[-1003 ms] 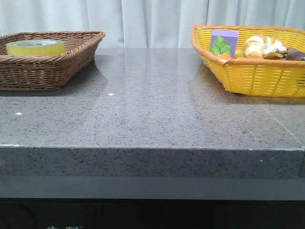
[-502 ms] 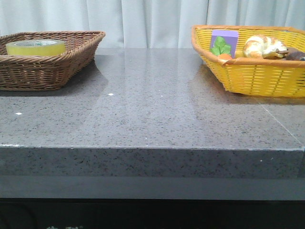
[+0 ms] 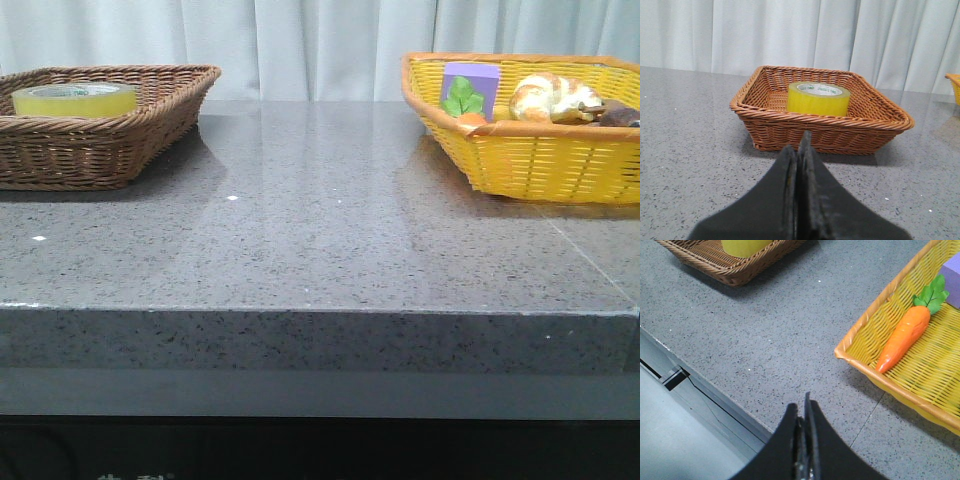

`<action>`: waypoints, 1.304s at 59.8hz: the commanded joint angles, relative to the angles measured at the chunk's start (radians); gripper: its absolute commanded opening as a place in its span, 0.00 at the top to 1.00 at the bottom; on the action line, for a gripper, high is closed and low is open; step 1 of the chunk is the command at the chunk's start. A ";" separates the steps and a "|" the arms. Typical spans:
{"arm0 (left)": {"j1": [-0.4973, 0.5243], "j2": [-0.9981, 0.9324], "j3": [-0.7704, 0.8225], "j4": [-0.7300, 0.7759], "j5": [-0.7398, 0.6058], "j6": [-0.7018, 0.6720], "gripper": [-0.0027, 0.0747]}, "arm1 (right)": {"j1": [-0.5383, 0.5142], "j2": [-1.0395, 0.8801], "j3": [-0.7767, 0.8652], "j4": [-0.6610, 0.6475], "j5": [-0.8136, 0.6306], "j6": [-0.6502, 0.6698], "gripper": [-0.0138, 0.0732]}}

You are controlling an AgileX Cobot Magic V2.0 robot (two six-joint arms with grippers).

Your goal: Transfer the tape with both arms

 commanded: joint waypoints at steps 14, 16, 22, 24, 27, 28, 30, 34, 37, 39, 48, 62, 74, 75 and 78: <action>-0.012 -0.018 0.009 0.002 -0.091 -0.013 0.99 | -0.004 -0.002 -0.025 0.006 -0.071 -0.002 0.92; -0.012 -0.018 0.009 0.002 -0.091 -0.013 0.99 | -0.004 -0.002 -0.025 0.006 -0.071 -0.002 0.92; -0.012 -0.018 0.009 0.002 -0.091 -0.013 0.99 | -0.004 -0.002 -0.025 0.006 -0.071 -0.002 0.92; -0.012 -0.018 0.009 0.002 -0.091 -0.013 0.99 | -0.004 -0.002 -0.025 0.006 -0.071 -0.002 0.92; -0.012 -0.018 0.009 0.002 -0.091 -0.013 0.99 | -0.004 -0.002 -0.025 0.006 -0.071 -0.002 0.92; -0.012 -0.018 0.009 0.002 -0.091 -0.013 0.99 | -0.004 -0.002 -0.025 0.006 -0.071 -0.002 0.92; -0.012 -0.018 0.009 0.002 -0.091 -0.013 0.99 | -0.004 -0.002 -0.025 0.006 -0.071 -0.002 0.92; -0.012 -0.018 0.009 0.002 -0.091 -0.013 0.99 | -0.004 -0.002 -0.025 0.006 -0.071 -0.002 0.92; -0.012 -0.018 0.009 0.002 -0.091 -0.013 0.99 | -0.004 -0.002 -0.025 0.006 -0.071 -0.002 0.92; -0.012 -0.018 0.009 0.002 -0.091 -0.013 0.99 | -0.004 -0.002 -0.025 0.006 -0.071 -0.002 0.92; -0.012 -0.018 0.009 0.002 -0.091 -0.013 0.99 | -0.004 -0.002 -0.025 0.006 -0.071 -0.002 0.92; -0.012 -0.018 0.009 0.002 -0.091 -0.013 0.99 | -0.069 -0.084 0.047 0.004 -0.125 -0.002 0.92; -0.012 -0.018 0.009 0.002 -0.091 -0.013 0.99 | -0.269 -0.320 0.312 0.006 -0.382 -0.002 0.92; -0.012 -0.018 0.009 0.002 -0.091 -0.013 0.99 | -0.281 -0.344 0.334 0.006 -0.402 -0.002 0.92; -0.012 -0.018 0.009 0.002 -0.091 -0.013 0.99 | -0.319 -0.395 0.407 0.006 -0.467 -0.002 0.92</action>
